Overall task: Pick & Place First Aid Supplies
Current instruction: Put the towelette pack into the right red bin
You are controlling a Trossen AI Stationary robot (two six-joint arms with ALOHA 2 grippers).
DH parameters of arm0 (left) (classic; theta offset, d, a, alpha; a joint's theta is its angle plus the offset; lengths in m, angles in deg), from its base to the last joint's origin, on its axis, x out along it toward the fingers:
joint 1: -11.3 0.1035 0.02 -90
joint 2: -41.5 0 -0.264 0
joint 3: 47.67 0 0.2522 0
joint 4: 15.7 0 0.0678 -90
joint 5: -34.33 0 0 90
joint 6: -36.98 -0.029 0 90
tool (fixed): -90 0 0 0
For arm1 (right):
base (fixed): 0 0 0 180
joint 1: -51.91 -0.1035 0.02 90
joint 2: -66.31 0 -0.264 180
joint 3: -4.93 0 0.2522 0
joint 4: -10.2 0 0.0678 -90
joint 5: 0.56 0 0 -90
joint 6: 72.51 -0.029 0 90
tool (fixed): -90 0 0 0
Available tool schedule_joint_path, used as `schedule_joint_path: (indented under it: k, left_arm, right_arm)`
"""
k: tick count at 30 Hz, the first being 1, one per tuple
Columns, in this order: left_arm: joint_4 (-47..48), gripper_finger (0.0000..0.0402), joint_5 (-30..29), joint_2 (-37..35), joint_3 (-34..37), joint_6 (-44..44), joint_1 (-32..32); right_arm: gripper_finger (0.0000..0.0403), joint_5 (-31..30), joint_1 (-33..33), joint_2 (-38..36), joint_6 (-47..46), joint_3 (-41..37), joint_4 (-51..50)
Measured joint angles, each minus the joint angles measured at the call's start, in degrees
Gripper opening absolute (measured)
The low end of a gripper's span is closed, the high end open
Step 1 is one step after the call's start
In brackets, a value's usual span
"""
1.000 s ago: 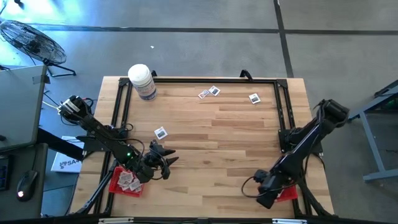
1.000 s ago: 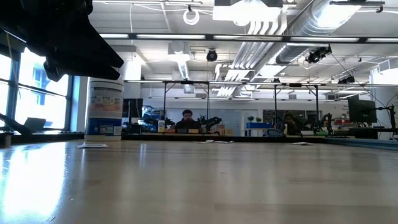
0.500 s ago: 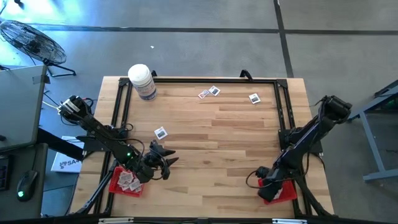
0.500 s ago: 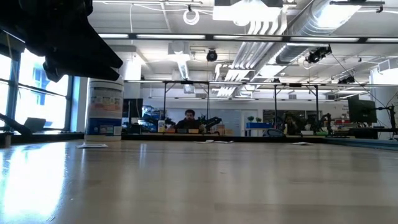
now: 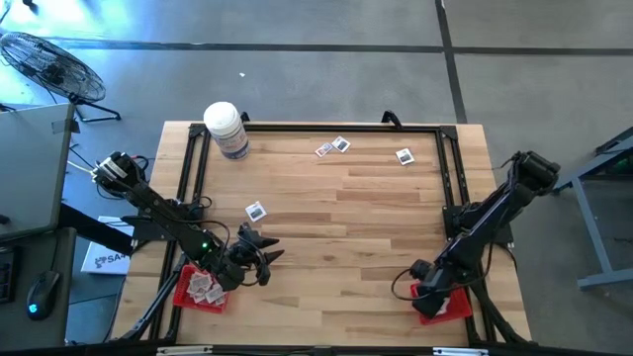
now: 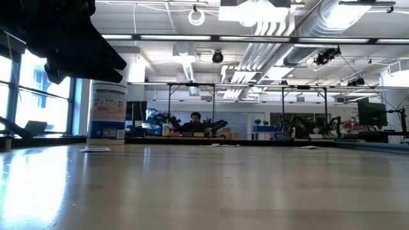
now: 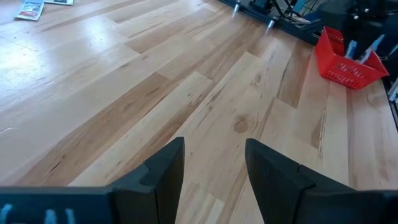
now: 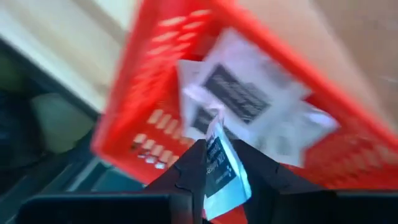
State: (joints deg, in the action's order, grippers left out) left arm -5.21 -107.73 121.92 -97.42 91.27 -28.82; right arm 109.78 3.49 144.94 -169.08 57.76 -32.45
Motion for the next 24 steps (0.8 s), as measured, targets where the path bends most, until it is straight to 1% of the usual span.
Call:
schedule_joint_path:
  k: [4,8,14,19,24]
  left_arm:
    - [-0.02,0.0168,-0.13,0.00,0.00,0.00,0.00]
    - [-0.02,0.0168,-0.13,0.00,0.00,0.00,0.00]
    - [-0.02,0.0168,-0.13,-0.02,0.00,0.00,0.00]
    - [-0.02,0.0168,-0.11,-0.02,0.00,0.00,0.00]
    - [-0.02,0.0168,-0.13,-0.01,0.00,0.00,0.00]
  right_arm:
    - [0.0084,0.00,0.00,0.00,1.02,1.68,-7.81]
    - [0.0092,0.00,0.00,0.00,1.04,1.79,-11.11]
    - [0.0106,0.02,0.00,0.00,1.28,1.79,-12.22]
    - [0.0118,1.30,0.00,0.00,1.55,1.79,-13.01]
    - [0.0108,2.21,0.00,0.00,1.68,1.79,-10.91]
